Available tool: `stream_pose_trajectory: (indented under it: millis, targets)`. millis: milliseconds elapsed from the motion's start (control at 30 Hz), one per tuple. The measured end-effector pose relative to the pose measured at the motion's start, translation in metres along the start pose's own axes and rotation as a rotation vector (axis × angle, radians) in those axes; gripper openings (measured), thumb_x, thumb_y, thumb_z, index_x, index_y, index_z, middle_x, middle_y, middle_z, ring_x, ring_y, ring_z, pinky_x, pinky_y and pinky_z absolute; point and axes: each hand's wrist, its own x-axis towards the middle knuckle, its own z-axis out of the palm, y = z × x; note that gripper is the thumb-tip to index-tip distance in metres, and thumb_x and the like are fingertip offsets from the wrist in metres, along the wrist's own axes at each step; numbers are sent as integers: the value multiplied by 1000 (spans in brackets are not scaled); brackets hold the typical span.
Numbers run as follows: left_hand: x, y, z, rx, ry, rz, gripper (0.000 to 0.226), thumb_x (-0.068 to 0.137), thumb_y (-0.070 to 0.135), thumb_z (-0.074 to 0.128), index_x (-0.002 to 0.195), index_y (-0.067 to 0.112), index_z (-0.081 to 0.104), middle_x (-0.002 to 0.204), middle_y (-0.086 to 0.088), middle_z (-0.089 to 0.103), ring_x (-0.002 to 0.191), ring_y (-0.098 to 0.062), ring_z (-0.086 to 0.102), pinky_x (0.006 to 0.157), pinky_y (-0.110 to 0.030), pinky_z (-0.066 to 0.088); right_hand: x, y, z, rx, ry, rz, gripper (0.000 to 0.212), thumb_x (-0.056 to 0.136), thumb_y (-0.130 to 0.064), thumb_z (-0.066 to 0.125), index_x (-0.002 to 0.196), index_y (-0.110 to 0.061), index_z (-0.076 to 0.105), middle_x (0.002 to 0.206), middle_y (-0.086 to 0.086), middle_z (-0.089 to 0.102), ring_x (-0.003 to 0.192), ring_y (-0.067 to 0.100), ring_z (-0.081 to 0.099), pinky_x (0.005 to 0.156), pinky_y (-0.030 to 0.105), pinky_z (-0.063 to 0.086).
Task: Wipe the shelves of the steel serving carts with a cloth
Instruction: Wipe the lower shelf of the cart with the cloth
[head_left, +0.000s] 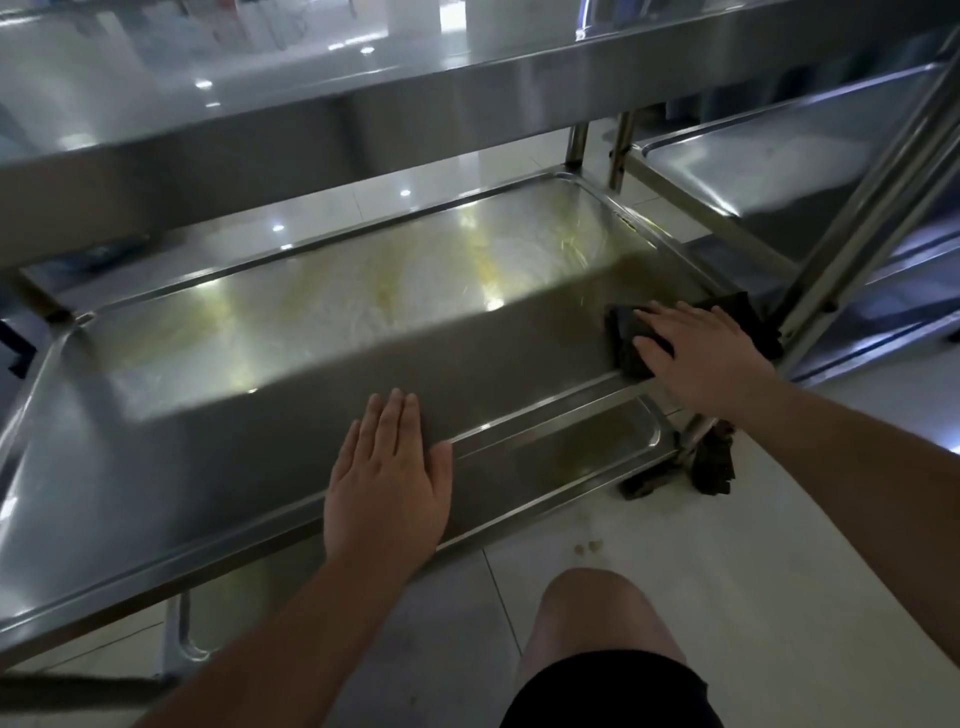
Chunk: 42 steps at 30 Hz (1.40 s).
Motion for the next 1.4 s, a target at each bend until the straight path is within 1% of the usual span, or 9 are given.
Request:
stream_pose_trajectory:
  millis: [133,267,633,767,900,1033,1133,1267,1400]
  targets:
    - [2,-1,4,13,-1,8,77,106,56,5,166,12,25,173,-5,22,162,-18,13,129,-34,8,27,18,-9,-47,-40,88,64,107,-54,23,165,-28,23,173,-1,18,158,26,17,128,52,10]
    - [1,-3,7,30,-9,11,75,108,54,11,162,9,36,169,-7,33,158,-20,27,129,-38,22,56,25,-14,-63,-63,80,65,108,-53,22,165,-23,21,173,4,16,158,31,18,127,58,12]
    - [1,-3,15,71,58,13,66,110,51,21,156,9,44,164,-6,42,154,-21,35,123,-43,33,180,-12,-18,17,23,-21,61,108,-51,29,161,-21,33,168,10,31,154,31,26,125,58,14]
    - [2,-4,19,58,75,7,65,108,49,28,156,9,47,164,-7,42,155,-21,35,124,-44,35,158,-62,-10,-10,21,-58,63,107,-53,27,160,-19,33,166,11,34,151,33,31,122,53,20]
    - [3,-3,17,63,84,-2,67,106,48,29,154,6,51,162,-9,45,153,-23,40,122,-46,38,88,-128,7,27,-72,-358,67,105,-57,27,165,-26,24,172,-1,22,158,23,18,128,47,8]
    - [2,-2,16,56,91,-8,71,108,52,22,154,6,51,162,-9,46,152,-23,40,122,-47,38,30,-109,6,28,-131,-525,76,97,-71,10,165,-36,17,171,-16,12,159,11,4,128,38,-5]
    - [1,-3,17,64,84,1,74,108,54,17,154,6,50,162,-9,45,152,-23,40,122,-46,36,33,-53,3,-54,-108,-408,87,90,-79,-8,165,-38,11,172,-18,8,159,10,2,127,42,-6]
    - [1,-2,15,62,77,-5,72,107,52,21,154,6,49,162,-9,45,153,-23,39,123,-46,35,86,23,-12,-59,4,-9,66,103,-62,18,163,-34,22,171,-6,22,158,20,15,127,59,3]
    - [1,-2,16,57,107,-4,69,107,50,25,153,6,51,161,-9,46,152,-23,40,123,-44,33,144,16,-17,-16,13,123,65,104,-57,21,163,-28,25,171,-2,23,158,25,14,126,60,3]
